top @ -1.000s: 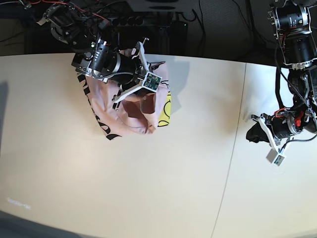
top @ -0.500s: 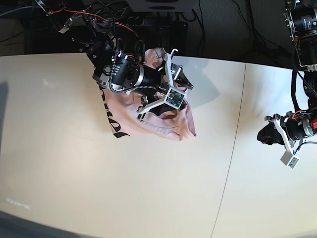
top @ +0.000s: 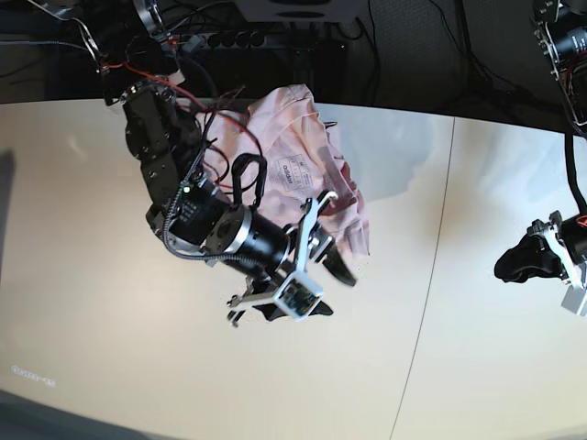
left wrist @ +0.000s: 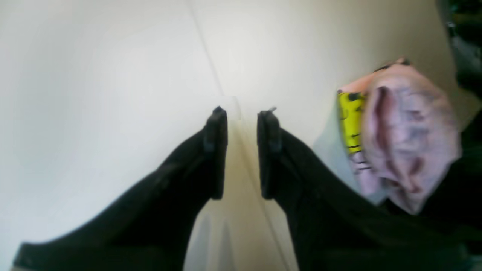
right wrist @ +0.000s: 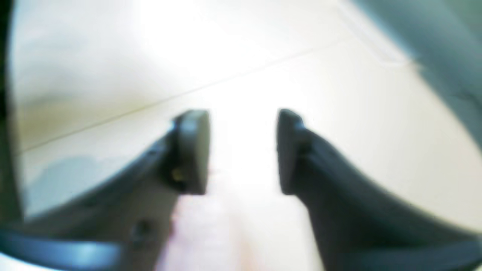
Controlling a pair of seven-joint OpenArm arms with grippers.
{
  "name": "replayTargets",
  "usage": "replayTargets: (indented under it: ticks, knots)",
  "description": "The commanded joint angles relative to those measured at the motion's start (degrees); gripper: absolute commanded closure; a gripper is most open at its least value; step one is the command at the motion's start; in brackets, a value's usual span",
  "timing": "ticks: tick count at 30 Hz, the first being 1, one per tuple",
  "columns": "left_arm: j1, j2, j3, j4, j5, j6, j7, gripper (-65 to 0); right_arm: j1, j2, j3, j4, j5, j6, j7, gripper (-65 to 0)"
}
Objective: Fold the T-shirt properly
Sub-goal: 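Lay the bundle down with the right gripper and open it, then pat and square the folded shirt's edges with both grippers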
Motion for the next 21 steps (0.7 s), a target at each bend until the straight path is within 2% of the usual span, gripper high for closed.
replayTargets:
  ticks: [1, 2, 4, 10, 15, 19, 21]
  knots:
    - [0.04, -0.96, -0.13, 1.66, -1.88, 0.73, -0.44, -12.1, 2.10, -0.17, 1.99, 0.13, 0.39, 0.24, 1.33, -10.1]
    - [1.01, -0.81, 0.11, 2.36, -2.25, 0.73, -0.42, -8.4, 2.75, -0.17, 3.61, -0.61, 0.44, 0.24, 1.33, 0.0]
    - [2.97, -0.15, 0.90, 4.52, -2.75, 0.73, -0.20, -0.1, 4.07, -0.17, 6.27, -3.13, 0.44, 0.24, 1.36, 0.0]
    - [9.27, 2.25, 7.10, 18.75, -7.30, 0.73, 0.23, 0.0, 10.25, 0.50, 10.01, -17.49, 0.39, 0.24, 1.36, 0.0]
    - [14.99, 4.07, 14.80, 30.01, -4.98, 0.73, 0.23, 0.0, 14.86, 1.49, 10.49, -26.45, 0.20, 0.24, 1.38, 0.0]
    - [18.64, 6.05, 20.76, 32.33, -3.98, 0.73, 0.23, 0.0, 18.36, 1.55, 10.45, -32.17, 0.22, 0.28, 1.36, 0.0]
    - [19.93, 7.34, 24.24, 32.33, -1.27, 0.73, 0.23, 0.0, 19.93, 1.55, 10.43, -35.34, 0.20, 0.28, 1.38, 0.0]
